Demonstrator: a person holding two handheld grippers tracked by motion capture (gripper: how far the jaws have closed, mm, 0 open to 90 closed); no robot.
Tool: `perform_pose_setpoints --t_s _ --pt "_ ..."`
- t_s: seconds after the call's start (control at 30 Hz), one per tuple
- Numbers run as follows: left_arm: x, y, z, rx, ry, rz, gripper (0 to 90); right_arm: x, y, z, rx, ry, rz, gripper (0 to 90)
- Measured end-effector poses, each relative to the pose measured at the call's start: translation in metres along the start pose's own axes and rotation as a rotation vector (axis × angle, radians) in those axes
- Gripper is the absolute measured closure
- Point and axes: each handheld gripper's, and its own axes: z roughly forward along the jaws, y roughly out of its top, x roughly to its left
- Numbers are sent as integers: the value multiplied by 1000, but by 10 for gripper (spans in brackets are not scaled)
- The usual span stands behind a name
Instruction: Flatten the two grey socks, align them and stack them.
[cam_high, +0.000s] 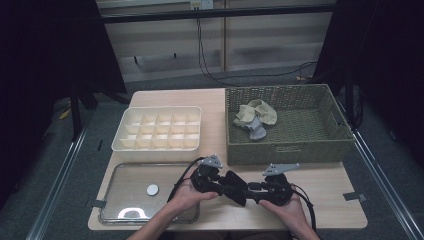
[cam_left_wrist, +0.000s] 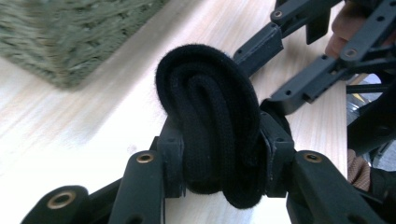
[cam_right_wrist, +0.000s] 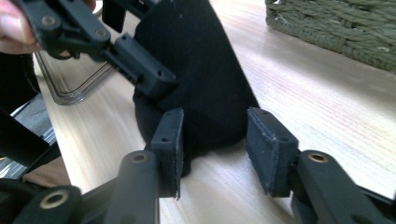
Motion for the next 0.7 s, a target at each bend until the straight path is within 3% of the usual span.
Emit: perform_pose_setpoints --t_s 0.03,0.3,0.47,0.57,0.7 --pt "0 0 -2 3 22 3 605 1 0 0 -1 2 0 549" --pt "5 1 -18 -42 44 -10 601 0 1 -7 -60 -48 -9 374" --pt "5 0 -22 -45 47 -7 601 -2 2 -12 -87 -56 -2 328" --pt "4 3 -26 -6 70 18 601 -5 2 -15 -87 -63 6 301" --pt "2 5 -30 -17 68 20 601 -6 1 -18 -93 -69 18 273"
